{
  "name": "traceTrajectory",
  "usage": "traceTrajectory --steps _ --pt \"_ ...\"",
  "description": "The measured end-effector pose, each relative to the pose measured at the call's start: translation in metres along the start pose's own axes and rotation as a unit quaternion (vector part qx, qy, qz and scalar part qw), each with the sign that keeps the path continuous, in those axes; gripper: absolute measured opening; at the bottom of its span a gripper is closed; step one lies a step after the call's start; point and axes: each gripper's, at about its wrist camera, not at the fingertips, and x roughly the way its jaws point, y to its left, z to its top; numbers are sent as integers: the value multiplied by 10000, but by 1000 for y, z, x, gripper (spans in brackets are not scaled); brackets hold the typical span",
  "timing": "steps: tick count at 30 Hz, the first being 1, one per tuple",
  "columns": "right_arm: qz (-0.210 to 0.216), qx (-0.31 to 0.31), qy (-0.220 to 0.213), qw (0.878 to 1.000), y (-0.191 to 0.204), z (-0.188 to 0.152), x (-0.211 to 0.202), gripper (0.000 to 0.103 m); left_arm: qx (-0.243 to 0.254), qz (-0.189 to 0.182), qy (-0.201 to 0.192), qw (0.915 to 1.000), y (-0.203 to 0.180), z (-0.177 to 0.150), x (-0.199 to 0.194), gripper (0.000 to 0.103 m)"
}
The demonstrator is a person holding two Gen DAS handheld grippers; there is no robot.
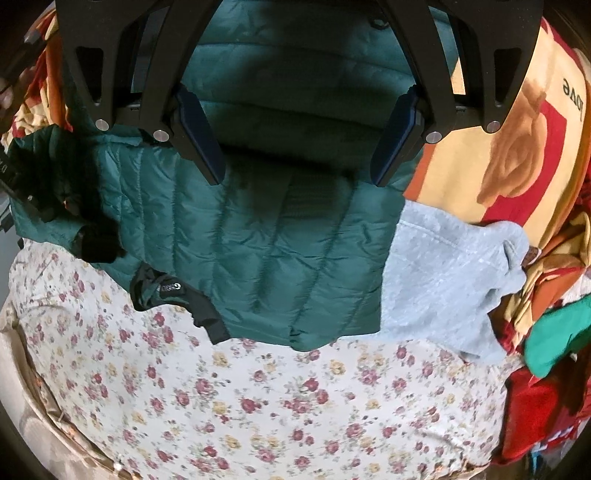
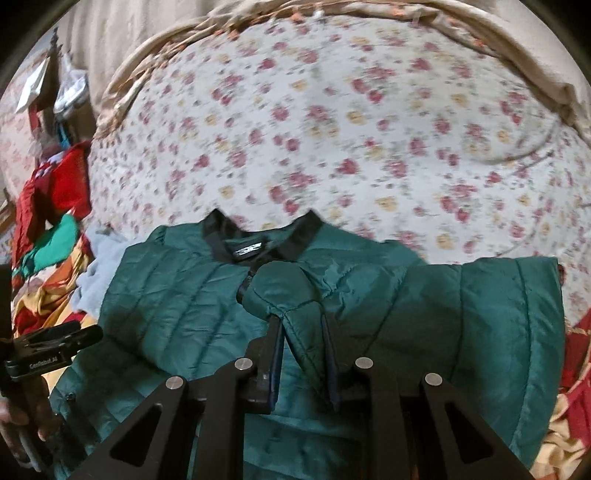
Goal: Fold large clothes
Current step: 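Lift the sleeve and fold it over the jacket body with the right gripper, then open the right gripper to release the sleeve on the jacket, then move the left gripper to the jacket side edge and close on it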
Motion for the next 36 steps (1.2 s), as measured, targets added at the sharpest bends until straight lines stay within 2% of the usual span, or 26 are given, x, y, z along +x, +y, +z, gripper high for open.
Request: traceTrajectory --steps 8,14,21,25,27,29,30,31,32,36 --pt "344 -80 123 9993 31 0 17 19 -100 -20 -7 9999 11 2 2 81" --pt "815 -15 189 9965 62 2 34 19 -207 -111 -49 9997 16 5 -3 81" --pt "1293 72 609 9897 97 -5 77 19 -206 -95 -59 9997 23 7 -5 81" --pt "1206 48 938 9882 107 -14 104 20 -315 -123 2 9994 30 5 -4 81" --pt "1165 -11 949 9886 110 -16 108 24 -448 -236 78 9987 34 5 -2 81" --pt "1228 -7 901 9883 108 -16 101 43 -563 -331 122 9978 35 4 0 81" --pt "1252 -9 895 9881 108 -15 96 49 -614 -379 127 9973 35 5 0 81" --pt "1273 -16 880 9879 106 -14 91 61 -630 -401 133 9971 35 5 0 81" --pt "1274 -43 827 9884 106 -13 83 69 -641 -424 139 9969 34 5 0 81" --pt "943 -355 558 9933 99 -12 50 70 -663 -578 62 9961 28 8 -3 81"
